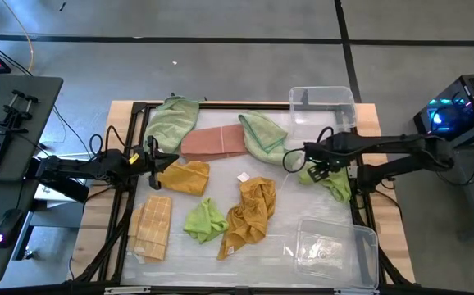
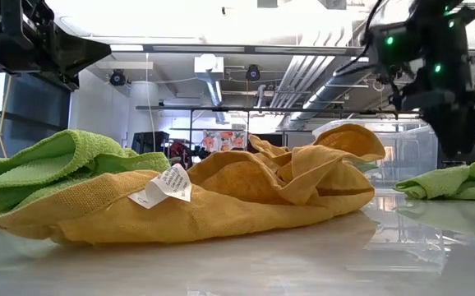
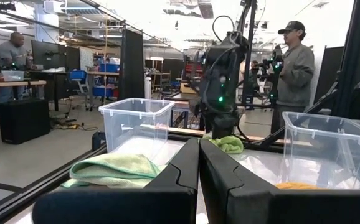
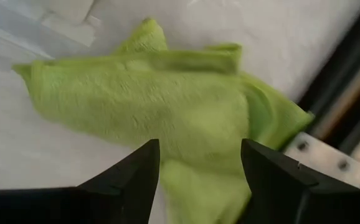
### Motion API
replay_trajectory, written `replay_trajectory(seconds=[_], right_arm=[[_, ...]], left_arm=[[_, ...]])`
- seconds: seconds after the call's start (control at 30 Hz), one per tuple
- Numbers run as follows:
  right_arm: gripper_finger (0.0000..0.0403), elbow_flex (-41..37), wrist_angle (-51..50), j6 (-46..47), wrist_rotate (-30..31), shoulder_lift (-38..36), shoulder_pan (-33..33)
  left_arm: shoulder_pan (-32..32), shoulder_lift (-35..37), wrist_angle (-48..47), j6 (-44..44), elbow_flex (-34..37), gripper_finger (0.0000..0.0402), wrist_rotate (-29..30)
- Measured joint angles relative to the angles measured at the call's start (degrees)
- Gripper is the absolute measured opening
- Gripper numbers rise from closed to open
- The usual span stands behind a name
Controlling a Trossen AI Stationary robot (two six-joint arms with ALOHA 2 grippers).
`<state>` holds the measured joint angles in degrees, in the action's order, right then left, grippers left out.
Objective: Sort microfiber towel by color & place in baskets
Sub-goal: Put the green microfiber towel into the bottom transparent bin
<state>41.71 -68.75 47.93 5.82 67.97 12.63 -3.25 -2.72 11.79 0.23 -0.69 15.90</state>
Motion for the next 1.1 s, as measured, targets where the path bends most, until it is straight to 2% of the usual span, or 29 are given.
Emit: replay_trajectory(seconds=[0.33,0.47,0.63,0.9,1.1], right_arm=[[0.021,-5.6,11.7,-3.4,-0.3,4.3,0.6],[0.0179,-8.2,16.3,-5.2,-1.3,5.9,0.6],[0.0121,-10.3,20.4,-6.4,-3.1,6.6,0.5],[0.0017,-11.0,26.2,-8.0,-1.8,2.9,0.2],[0.0012,-11.0,29.2,-8.5,-1.5,-5.6,-2.6]], left_arm=[[0.0,0.0,0.1,-0.2,0.0,0.0,0.0],[0.0,0.0,0.1,-0.2,0.0,0.0,0.0],[0.0,0.0,0.1,-0.2,0.0,0.0,0.0],[0.0,0.0,0.0,-0.2,0.0,0.0,0.1],[0.0,0.0,0.0,-3.4,0.0,0.0,0.1]])
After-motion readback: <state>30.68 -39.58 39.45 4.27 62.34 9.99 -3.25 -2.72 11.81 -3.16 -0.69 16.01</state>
